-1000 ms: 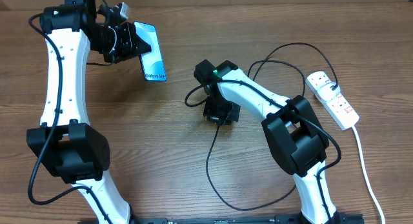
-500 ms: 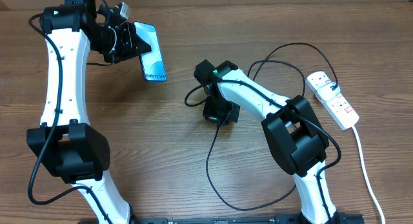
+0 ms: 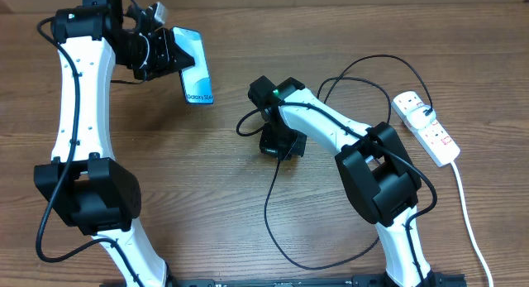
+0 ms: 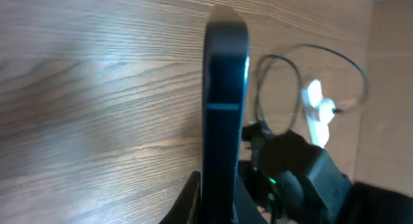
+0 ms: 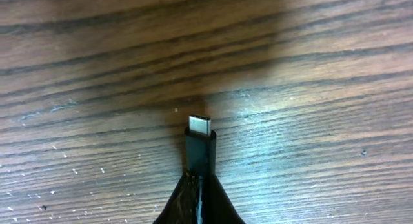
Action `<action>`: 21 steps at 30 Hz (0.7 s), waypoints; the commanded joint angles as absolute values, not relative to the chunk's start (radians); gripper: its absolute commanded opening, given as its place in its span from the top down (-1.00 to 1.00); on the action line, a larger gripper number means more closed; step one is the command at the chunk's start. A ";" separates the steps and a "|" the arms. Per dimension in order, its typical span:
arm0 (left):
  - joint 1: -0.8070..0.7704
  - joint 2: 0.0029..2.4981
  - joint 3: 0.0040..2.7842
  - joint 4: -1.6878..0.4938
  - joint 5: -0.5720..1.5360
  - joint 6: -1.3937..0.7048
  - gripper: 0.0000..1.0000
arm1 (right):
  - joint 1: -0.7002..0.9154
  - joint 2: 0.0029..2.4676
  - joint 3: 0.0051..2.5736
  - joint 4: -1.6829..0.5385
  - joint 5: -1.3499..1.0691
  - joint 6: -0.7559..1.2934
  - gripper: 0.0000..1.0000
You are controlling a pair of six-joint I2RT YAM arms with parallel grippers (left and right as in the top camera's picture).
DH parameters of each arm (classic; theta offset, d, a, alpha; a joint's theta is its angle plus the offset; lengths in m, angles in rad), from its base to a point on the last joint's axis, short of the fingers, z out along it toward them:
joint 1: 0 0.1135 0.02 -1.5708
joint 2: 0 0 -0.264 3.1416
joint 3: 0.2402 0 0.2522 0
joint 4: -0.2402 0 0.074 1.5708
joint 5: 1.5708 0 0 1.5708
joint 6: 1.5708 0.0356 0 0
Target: Plug charger to phone and switch on socket
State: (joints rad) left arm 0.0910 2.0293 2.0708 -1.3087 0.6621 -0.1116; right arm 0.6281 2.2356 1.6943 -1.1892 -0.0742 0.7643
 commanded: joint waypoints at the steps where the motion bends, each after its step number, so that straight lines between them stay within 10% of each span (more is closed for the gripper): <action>1: 0.084 2.008 2.083 -1.301 0.934 0.061 0.92 | 0.621 2.220 1.737 -1.181 -0.078 0.670 0.93; 21: 0.082 2.008 2.083 -1.091 1.546 0.160 0.92 | 0.726 1.744 1.794 -1.184 -0.133 0.388 0.92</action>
State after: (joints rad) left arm 0.0910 2.0293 2.0708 -1.0981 1.3926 0.1349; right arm 0.6979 1.7618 1.7821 -1.1870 -0.1169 0.4244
